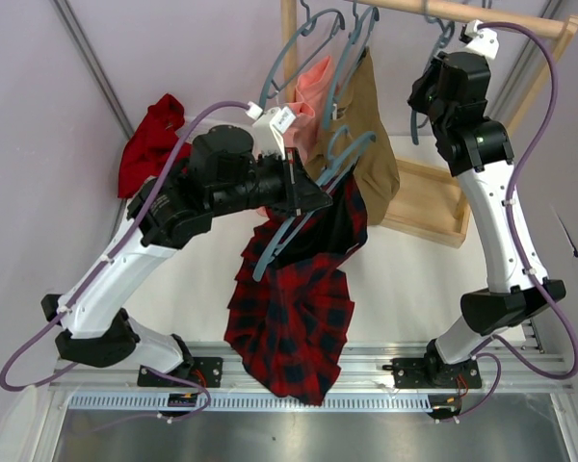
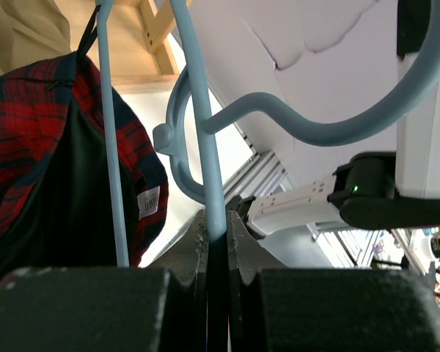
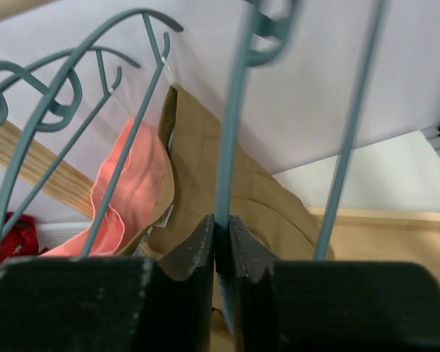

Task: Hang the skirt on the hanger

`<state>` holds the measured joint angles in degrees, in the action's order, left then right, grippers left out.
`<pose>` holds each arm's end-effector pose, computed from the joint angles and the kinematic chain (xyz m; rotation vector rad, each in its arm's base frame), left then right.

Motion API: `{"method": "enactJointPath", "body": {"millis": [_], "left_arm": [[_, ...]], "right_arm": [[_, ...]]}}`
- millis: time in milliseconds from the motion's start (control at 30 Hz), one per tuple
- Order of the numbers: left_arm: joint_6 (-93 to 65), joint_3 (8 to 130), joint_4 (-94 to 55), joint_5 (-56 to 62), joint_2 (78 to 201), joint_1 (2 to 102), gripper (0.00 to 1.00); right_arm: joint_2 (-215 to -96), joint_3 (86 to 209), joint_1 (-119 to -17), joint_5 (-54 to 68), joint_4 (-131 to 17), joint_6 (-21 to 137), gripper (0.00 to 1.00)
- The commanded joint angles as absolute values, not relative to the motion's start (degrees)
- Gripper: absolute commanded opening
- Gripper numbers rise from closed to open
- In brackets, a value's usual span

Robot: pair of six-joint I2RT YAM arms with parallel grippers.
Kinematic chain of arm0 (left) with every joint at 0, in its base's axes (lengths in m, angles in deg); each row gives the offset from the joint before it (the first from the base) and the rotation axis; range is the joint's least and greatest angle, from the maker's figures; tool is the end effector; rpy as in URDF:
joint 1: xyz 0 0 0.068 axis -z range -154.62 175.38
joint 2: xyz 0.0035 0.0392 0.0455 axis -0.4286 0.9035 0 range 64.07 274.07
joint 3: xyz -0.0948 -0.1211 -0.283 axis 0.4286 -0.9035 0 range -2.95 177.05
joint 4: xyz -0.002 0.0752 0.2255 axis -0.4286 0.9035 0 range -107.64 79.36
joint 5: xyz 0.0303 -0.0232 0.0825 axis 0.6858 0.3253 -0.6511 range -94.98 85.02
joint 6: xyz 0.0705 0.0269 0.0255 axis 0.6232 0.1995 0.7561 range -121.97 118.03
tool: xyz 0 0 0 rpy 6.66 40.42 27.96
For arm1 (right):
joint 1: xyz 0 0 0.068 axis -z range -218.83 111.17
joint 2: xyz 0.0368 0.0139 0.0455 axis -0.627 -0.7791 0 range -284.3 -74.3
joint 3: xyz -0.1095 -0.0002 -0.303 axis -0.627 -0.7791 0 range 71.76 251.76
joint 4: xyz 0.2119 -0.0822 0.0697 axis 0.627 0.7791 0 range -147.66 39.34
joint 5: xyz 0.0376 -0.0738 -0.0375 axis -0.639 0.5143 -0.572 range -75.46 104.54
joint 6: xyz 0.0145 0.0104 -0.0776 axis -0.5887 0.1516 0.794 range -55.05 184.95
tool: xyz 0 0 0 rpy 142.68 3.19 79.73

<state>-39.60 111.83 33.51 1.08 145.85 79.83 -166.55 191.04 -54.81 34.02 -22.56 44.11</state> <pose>0.1461 -0.2169 0.5505 0.3812 2.0351 -1.1551 0.3311 0.0710 0.5618 0.3231 1.6761 0.1880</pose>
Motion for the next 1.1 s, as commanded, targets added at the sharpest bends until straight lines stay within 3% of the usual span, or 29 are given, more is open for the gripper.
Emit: {"method": "enactJointPath", "body": {"millis": [0, 233, 367, 567, 800, 1000, 1067], "left_arm": [[-40.47, 117.45, 26.04, 0.73, 145.1, 78.46, 0.0], [-42.39, 126.24, 25.07, 4.33, 152.04, 78.38, 0.0], [-43.8, 129.85, 23.23, 4.77, 155.21, 78.46, 0.0], [-47.4, 137.04, 19.63, 7.76, 162.41, 78.64, 0.0], [-51.88, 138.46, 10.86, 6.53, 165.85, 78.99, 0.0], [-54.7, 142.24, 4.87, 7.67, 170.94, 79.17, 0.0], [-55.23, 142.24, 2.23, 7.5, 171.73, 79.43, 0.0]], "right_arm": [[-163.43, 192.43, -54.38, 38.0, -25.05, 44.82, 0.13], [-157.19, 188.13, -50.0, 36.87, -24.0, 42.63, 0.1], [-153.33, 184.62, -43.68, 30.29, -23.99, 39.12, 0.08], [-149.54, 179.17, -30.67, 5.28, -26.97, 36.91, 0.05], [-146.82, 171.35, -23.19, -12.25, -34.53, 34.98, 0.04], [-144.53, 168.53, -21.6, -14.03, -36.03, 34.89, 0.04], [-144.01, 168.7, -21.16, -13.86, -34.99, 35.24, 0.11]]}}
